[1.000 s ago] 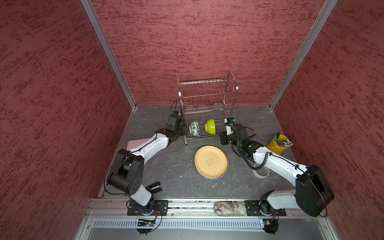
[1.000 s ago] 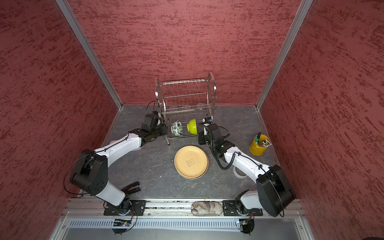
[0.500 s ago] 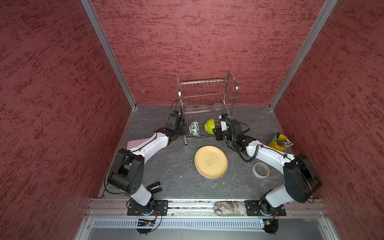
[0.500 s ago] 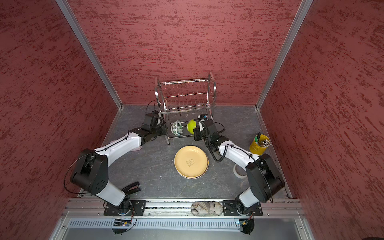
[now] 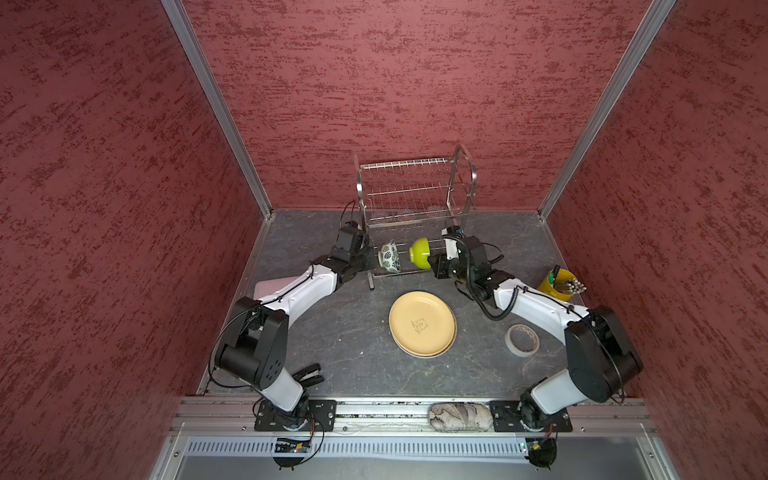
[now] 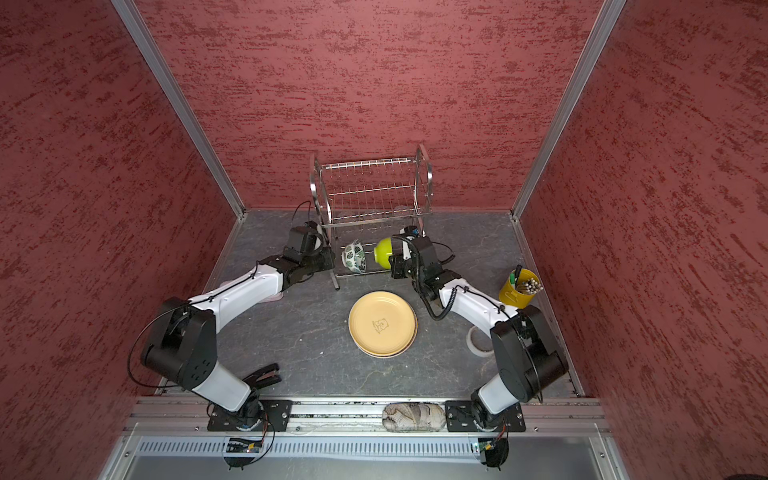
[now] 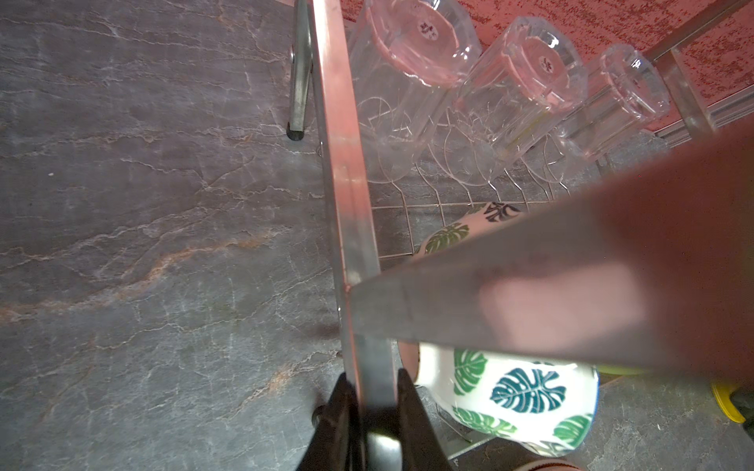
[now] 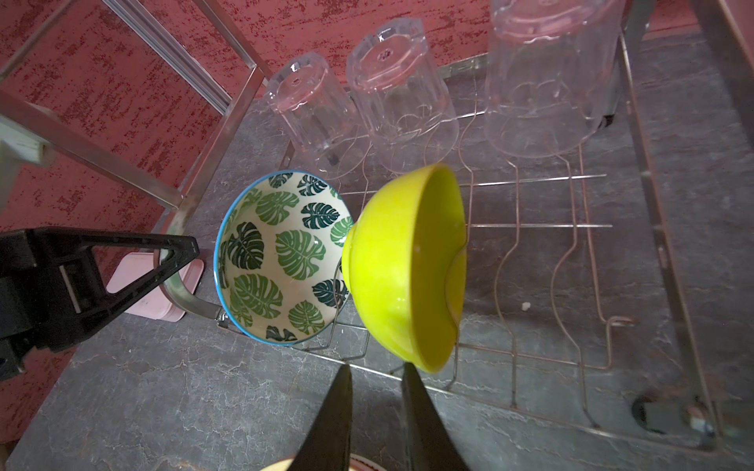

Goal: Unload the mixed dishes from the dish rack
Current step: 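Close the right gripper on the lime-green bowl rim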

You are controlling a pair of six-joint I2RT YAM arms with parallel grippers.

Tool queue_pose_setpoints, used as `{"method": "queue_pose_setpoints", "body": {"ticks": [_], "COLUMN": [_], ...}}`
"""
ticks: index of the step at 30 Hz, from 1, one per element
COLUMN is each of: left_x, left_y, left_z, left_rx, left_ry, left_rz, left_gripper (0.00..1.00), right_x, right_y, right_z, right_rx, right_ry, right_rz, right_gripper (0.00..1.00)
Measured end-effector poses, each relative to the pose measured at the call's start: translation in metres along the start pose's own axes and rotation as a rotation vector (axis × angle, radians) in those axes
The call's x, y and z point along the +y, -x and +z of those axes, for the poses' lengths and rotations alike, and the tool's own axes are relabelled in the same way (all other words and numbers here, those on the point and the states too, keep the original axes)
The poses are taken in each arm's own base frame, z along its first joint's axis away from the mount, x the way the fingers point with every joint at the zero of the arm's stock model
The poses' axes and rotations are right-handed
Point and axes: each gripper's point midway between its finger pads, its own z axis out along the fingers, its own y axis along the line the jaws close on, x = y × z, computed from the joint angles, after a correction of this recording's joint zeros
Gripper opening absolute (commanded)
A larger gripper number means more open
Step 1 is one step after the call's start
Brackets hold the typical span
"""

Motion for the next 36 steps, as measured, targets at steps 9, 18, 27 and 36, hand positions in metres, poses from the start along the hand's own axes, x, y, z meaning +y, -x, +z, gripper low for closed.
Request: {"method": "queue_pose_setpoints", "body": {"ticks": [9, 18, 27, 36], "left_x": [0.0, -0.001, -0.001, -0.002], "left_y": [0.0, -0.001, -0.001, -0.001], "left_z": [0.0, 0.0, 0.0, -0.001], "left_rx": [0.001, 0.001, 0.0, 0.007], "left_ry": [0.0, 0.0, 0.003, 0.006], "left_rz": [0.002, 0.006, 0.007, 0.012], "left_gripper": [0.2, 0.2, 0.2, 0.2], "right_x": [0.001, 0.002, 0.006, 0.006], "right_y": [0.0, -0.005, -0.007, -0.006], "right_z": [0.0, 0.006, 0.018, 0.019], "right_rx": [0.006, 0.031, 0.048, 0.044], "right_ry": [0.013, 0.042, 0.075, 0.079], "right_rz": [0.019, 0.038, 0.053, 0.053], "right_gripper": [0.24, 0.24, 0.28, 0.38]}}
